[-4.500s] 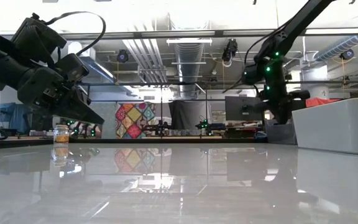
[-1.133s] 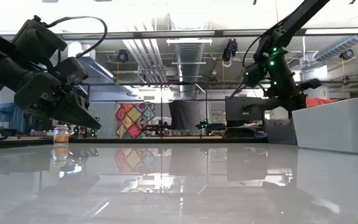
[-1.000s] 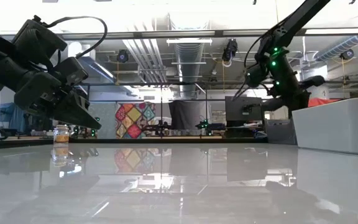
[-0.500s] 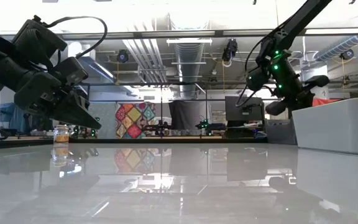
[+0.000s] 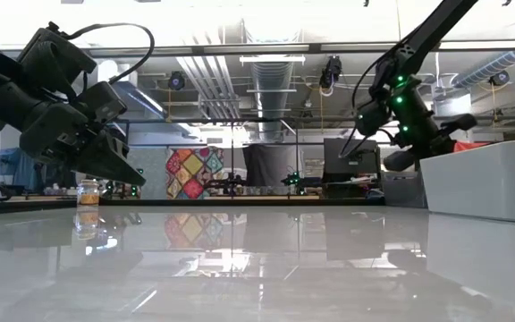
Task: Sort spices by type
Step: Put the brown seasoning bottle into the black bin
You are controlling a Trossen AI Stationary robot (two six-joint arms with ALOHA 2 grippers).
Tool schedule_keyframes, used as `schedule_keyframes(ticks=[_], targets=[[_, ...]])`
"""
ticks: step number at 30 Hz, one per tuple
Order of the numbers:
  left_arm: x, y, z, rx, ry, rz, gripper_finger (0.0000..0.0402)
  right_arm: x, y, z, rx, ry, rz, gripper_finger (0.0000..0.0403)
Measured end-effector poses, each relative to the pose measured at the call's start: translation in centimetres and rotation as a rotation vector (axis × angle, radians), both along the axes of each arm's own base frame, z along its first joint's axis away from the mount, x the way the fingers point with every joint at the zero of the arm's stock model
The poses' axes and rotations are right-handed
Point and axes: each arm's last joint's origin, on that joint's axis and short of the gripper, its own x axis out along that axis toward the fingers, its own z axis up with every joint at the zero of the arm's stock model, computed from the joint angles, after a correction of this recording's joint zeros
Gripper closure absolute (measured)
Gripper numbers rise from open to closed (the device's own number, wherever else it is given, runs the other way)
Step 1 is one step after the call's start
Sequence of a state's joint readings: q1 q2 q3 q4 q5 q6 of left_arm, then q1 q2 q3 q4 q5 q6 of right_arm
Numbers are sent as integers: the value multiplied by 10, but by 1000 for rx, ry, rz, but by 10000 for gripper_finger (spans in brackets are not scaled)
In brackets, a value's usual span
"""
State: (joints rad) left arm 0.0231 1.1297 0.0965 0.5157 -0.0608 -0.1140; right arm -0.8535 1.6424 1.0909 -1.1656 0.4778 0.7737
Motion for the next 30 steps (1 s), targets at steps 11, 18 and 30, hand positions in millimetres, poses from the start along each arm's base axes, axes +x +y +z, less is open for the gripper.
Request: schedule_keyframes(ticks=[11, 18, 30], targets=[[0, 0, 0, 0, 0, -1, 401, 14, 12, 3, 71, -33, 130, 374], [0, 0, 0, 0, 0, -1, 401, 12, 22, 12, 141, -48, 170, 374], [0, 0, 0, 0, 0, -1, 401, 11, 26, 30, 129, -176, 176, 374]])
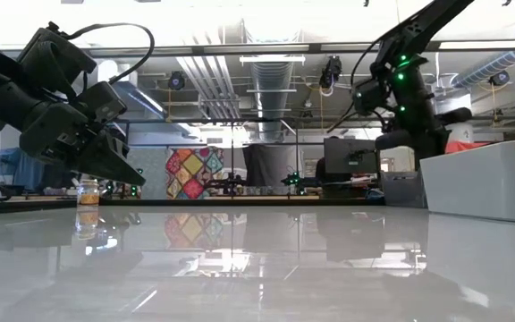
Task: Sort spices by type
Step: Put the brown seasoning bottle into the black bin
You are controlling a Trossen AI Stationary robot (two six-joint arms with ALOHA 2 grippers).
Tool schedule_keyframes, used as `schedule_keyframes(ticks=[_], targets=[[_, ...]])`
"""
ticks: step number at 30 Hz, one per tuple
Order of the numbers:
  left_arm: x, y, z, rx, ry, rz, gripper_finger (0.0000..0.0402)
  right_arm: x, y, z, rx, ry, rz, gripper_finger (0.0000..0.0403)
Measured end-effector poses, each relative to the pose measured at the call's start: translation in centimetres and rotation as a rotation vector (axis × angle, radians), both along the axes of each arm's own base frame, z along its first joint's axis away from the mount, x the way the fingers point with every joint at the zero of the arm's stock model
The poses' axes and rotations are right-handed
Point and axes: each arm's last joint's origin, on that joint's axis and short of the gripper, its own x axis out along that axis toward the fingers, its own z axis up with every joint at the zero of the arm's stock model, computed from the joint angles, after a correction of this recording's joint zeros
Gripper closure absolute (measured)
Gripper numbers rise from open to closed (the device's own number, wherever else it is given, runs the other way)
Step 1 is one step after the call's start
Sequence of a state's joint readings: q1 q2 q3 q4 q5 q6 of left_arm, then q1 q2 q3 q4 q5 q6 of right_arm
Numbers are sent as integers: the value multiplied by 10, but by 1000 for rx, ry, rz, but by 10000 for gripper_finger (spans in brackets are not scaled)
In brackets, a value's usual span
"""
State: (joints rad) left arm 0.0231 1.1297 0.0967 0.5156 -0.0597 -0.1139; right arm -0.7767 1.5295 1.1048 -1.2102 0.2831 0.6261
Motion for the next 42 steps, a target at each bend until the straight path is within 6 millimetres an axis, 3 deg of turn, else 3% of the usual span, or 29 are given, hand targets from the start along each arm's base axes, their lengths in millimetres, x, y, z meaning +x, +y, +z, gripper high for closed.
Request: schedule_keyframes(ticks=[8, 29, 34, 40, 42], targets=[[0, 0, 0, 0, 0, 0, 401, -17, -1, -8, 76, 35, -75, 374], [0, -3, 3, -10, -17, -9, 401, -23, -1, -7, 29, 92, -76, 374], [8, -4, 29, 1, -76, -24, 401, -7, 19, 16, -87, 49, 27, 374], [-2, 5, 82, 28, 330, 122, 401, 26, 68, 47, -375, -130, 263, 374], [-6, 6, 101, 10, 393, 179, 401, 39, 89, 55, -470, -239, 357, 374]])
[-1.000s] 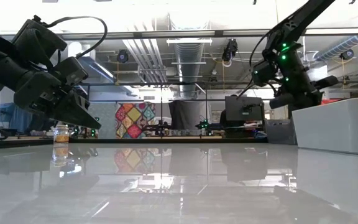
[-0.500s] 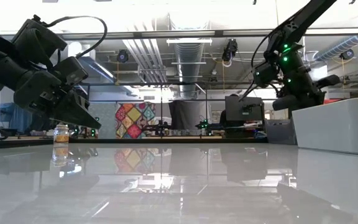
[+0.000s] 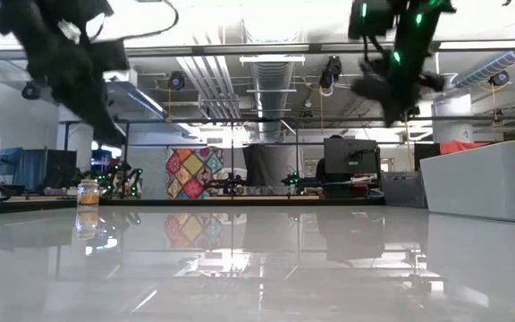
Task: Sort spices by type
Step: Put the brown seasoning bottle into the black bin
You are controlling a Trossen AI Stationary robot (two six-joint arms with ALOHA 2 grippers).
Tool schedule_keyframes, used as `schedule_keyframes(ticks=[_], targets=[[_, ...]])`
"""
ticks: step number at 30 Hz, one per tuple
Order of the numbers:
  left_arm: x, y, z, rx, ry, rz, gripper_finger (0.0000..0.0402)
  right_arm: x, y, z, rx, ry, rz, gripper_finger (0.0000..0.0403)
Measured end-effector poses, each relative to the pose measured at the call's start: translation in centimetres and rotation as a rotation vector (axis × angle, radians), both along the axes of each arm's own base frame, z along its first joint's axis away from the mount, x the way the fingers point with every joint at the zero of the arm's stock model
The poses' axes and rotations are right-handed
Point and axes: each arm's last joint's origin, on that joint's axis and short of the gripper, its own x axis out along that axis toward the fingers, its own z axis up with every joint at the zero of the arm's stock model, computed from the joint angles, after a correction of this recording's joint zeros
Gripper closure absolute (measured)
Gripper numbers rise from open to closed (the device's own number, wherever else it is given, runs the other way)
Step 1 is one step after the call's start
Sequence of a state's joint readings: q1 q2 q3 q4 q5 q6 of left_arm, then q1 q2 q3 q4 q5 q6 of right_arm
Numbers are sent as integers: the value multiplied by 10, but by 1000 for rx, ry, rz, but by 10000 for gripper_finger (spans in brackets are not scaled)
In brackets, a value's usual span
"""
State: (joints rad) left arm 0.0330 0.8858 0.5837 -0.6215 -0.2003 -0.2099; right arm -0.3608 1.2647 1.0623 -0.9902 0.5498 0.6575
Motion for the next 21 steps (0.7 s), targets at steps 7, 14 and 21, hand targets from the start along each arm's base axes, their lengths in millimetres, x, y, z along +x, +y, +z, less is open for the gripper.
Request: schedule_keyframes(ticks=[7, 14, 21], targets=[[-5, -15, 36, -358, 139, -37, 367, 37, 72, 13, -175, -259, 386, 366], [-9, -42, 41, -468, 407, -12, 274, 54, 111, -4, -212, -292, 595, 274], [-14, -62, 17, -360, 792, -25, 194, 70, 136, -37, -251, -335, 726, 176]])
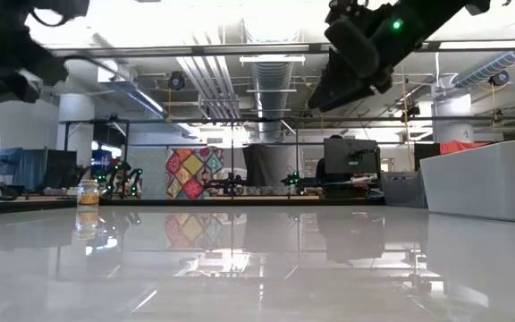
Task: Sort spices by type
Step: Put the brown seasoning bottle into the black bin
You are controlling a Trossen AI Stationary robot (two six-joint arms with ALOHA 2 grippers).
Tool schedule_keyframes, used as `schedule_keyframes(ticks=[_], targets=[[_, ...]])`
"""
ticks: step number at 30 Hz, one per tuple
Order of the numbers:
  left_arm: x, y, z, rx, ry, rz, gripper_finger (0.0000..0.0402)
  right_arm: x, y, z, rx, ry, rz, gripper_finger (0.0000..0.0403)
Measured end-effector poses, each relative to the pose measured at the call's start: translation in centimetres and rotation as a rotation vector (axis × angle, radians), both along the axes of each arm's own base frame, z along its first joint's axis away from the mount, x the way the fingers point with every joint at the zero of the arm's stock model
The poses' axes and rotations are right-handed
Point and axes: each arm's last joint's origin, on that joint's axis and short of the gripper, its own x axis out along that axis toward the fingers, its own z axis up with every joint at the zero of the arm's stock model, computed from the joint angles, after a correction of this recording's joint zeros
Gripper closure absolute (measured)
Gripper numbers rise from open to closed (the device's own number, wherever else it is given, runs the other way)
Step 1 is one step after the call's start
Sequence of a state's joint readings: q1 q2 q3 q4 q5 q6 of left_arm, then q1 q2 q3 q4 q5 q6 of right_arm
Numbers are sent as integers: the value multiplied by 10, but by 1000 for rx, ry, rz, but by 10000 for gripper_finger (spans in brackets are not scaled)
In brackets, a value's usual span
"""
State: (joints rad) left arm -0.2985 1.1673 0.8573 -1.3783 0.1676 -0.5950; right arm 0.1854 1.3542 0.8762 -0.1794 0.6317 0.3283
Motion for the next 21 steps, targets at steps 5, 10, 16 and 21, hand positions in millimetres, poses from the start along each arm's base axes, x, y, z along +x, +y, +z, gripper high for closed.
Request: schedule_keyframes(ticks=[5, 10, 16, 21], targets=[[10, -6, -19, 16, 167, -125, 178, 8, 15, -15, 1, 0, 45, 122], [14, -6, -35, 21, 351, -237, 158, 15, 19, -25, 14, -13, 41, 82], [15, -3, -58, 85, 431, -330, 146, 16, 22, -25, 4, -6, 61, 61], [19, -4, -65, 83, 441, -368, 158, 13, 24, -22, 3, -14, 72, 66]])
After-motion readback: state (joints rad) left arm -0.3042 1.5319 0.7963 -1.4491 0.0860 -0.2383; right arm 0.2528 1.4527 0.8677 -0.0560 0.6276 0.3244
